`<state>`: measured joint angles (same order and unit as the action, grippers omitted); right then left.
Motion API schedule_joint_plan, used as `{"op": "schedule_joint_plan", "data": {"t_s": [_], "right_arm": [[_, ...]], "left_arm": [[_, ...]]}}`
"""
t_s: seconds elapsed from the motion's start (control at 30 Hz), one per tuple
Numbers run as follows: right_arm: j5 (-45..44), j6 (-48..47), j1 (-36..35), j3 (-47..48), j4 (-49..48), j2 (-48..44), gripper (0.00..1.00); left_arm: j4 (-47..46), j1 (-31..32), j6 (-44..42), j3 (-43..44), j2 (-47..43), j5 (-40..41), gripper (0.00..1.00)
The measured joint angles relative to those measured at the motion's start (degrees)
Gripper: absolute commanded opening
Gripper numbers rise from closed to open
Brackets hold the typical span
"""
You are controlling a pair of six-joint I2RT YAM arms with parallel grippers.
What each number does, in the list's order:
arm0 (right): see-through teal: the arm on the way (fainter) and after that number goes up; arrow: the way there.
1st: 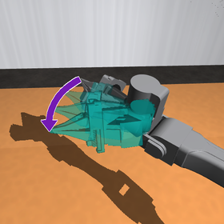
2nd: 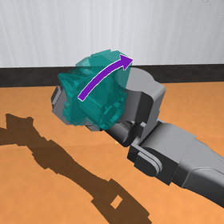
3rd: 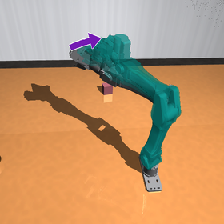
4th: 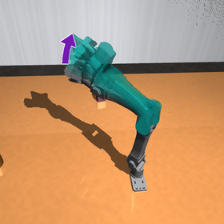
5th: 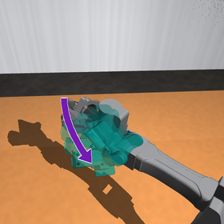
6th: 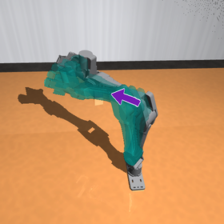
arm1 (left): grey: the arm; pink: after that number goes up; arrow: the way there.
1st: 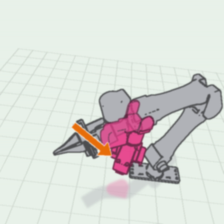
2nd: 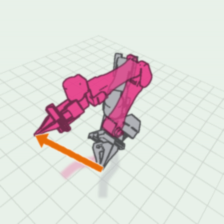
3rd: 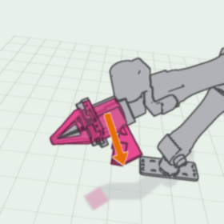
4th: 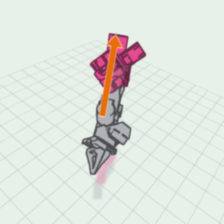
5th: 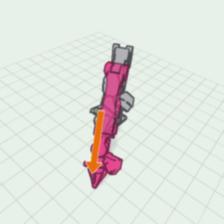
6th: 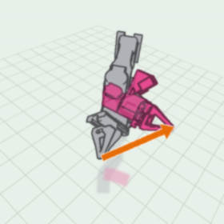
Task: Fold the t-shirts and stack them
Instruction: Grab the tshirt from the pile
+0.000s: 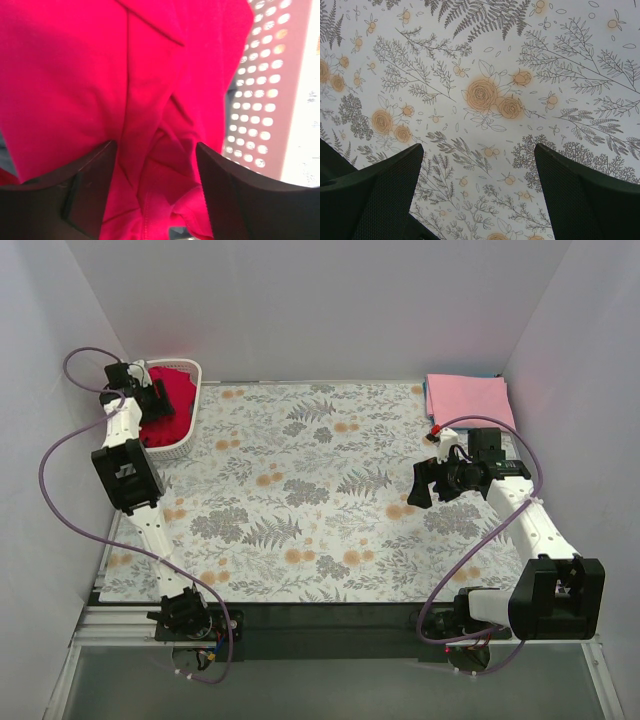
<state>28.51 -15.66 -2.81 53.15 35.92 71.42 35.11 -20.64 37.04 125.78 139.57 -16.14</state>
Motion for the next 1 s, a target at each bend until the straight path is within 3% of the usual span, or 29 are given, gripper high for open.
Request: {"op": "schedule_joint_plan", "data": {"t_s": [0.27, 0.53, 0.77, 1.0], "right_arm": [[0.00, 0.00, 0.07, 0.00, 0.00, 0.31, 0.98], [-0.02, 0.00, 0.07, 0.00, 0.00, 0.26, 0.98], [0.00, 0.00, 0.07, 0.00, 0.00, -0.74, 0.98], [-0.02, 0.00, 0.13, 0.00, 0.00, -1.97, 0.98]], "left_arm": [[-0.87, 0.07, -1.07, -0.92, 0.00, 1.03, 0.01], [0.48, 0.02, 0.09, -0.04, -1.38, -0.02, 0.00], [-2.05, 0.04, 3.96, 0.04, -10.54, -3.61, 0.00], [-7.02, 0.17, 8.76, 8.94, -17.81, -8.07, 0.00]]}}
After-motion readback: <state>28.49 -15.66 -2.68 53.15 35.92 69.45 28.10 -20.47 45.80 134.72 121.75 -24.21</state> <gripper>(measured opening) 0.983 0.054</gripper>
